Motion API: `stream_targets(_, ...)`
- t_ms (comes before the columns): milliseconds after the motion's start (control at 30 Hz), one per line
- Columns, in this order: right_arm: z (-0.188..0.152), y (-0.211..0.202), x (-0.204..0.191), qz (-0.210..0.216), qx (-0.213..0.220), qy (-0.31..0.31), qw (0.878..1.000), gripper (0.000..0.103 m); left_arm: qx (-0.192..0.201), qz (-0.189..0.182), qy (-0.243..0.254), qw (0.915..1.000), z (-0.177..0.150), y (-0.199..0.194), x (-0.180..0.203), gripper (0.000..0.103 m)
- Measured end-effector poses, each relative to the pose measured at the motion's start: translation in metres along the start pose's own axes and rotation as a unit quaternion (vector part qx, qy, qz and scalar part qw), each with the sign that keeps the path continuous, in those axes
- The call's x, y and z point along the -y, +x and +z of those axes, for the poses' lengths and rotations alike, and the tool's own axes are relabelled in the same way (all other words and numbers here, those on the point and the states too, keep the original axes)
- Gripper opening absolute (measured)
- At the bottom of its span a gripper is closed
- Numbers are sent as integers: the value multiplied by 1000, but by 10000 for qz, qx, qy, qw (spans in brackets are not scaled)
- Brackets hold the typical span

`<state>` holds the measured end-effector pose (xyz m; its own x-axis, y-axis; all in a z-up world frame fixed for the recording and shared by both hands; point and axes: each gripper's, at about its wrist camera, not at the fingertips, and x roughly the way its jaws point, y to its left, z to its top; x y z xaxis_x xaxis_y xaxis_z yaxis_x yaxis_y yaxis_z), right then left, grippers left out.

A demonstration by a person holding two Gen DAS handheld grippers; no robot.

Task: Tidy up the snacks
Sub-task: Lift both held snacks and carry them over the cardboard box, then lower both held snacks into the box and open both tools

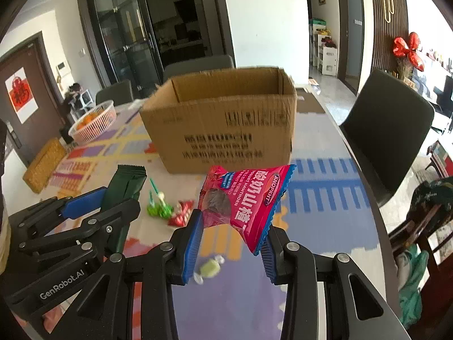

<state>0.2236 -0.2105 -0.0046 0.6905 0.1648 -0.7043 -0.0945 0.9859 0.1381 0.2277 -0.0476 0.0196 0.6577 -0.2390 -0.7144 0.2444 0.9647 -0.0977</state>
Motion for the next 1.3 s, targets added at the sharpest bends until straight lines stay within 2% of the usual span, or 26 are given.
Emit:
stream_targets(200, 29, -3, -7, 69, 171, -55, 9998, 39, 272, 98, 115, 9995, 34, -8, -6, 45)
stream_targets(567, 85, -8, -17, -39, 516, -294, 9982, 39, 452, 160, 175, 9987, 88, -8, -16, 45)
stream_targets(967, 144, 21, -12, -202, 449, -388, 9980, 39, 382, 39, 114, 9992, 136, 17, -32, 45)
stream_targets(1300, 165, 49, -4, -322, 324, -502, 9977, 39, 47, -80, 144, 9999, 156, 64, -34, 45)
